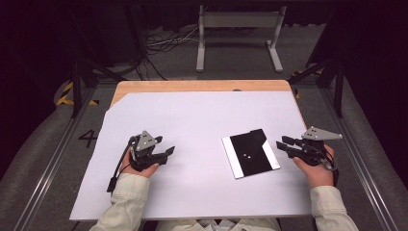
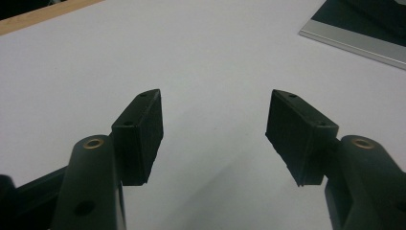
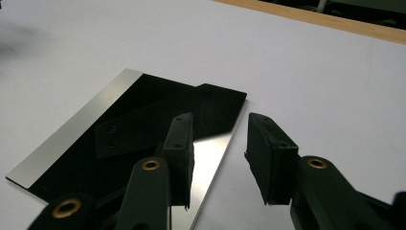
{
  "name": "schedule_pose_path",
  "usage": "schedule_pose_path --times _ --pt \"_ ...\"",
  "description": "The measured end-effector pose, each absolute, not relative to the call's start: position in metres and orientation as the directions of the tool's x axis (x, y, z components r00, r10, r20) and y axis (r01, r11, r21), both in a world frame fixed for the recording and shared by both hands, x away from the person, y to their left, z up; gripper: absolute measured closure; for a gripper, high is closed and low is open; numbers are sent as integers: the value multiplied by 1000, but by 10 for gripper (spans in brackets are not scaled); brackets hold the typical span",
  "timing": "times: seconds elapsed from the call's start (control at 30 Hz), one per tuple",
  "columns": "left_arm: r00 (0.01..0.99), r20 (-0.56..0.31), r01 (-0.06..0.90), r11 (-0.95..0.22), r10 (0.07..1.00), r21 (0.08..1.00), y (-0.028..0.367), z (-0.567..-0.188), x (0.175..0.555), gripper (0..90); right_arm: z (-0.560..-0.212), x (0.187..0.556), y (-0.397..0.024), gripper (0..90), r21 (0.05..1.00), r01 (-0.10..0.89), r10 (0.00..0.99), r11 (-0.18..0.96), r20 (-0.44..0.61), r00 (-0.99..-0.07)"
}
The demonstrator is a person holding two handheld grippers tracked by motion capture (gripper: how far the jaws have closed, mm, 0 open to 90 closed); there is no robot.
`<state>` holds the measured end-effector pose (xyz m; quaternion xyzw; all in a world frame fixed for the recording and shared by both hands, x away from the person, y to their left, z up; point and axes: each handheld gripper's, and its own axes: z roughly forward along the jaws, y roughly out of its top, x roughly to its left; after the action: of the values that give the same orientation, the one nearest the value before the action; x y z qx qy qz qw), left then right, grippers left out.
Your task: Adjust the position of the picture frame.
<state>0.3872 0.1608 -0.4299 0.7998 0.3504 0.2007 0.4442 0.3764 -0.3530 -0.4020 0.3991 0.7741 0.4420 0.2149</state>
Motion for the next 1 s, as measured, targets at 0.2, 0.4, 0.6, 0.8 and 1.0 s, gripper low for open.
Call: schedule_pose_path --times 0.2,0.4,0.6,0.8,1.0 --pt "674 -3 394 -356 739 848 162 -429 386 381 -401 375 -357 634 848 441 815 294 18 -579" --pt "681 19 387 -383 732 839 159 -430 385 385 -401 375 -359 668 826 462 816 323 4 -578" --pt "686 23 395 -399 727 827 155 -430 384 387 -399 374 -356 696 787 492 809 372 -14 -588" --pt "696 20 405 -415 718 814 154 -431 385 389 -401 375 -356 723 736 541 805 408 -10 -594" --pt "699 21 414 -428 715 803 153 -432 385 395 -404 375 -356 750 691 580 801 432 1 -598"
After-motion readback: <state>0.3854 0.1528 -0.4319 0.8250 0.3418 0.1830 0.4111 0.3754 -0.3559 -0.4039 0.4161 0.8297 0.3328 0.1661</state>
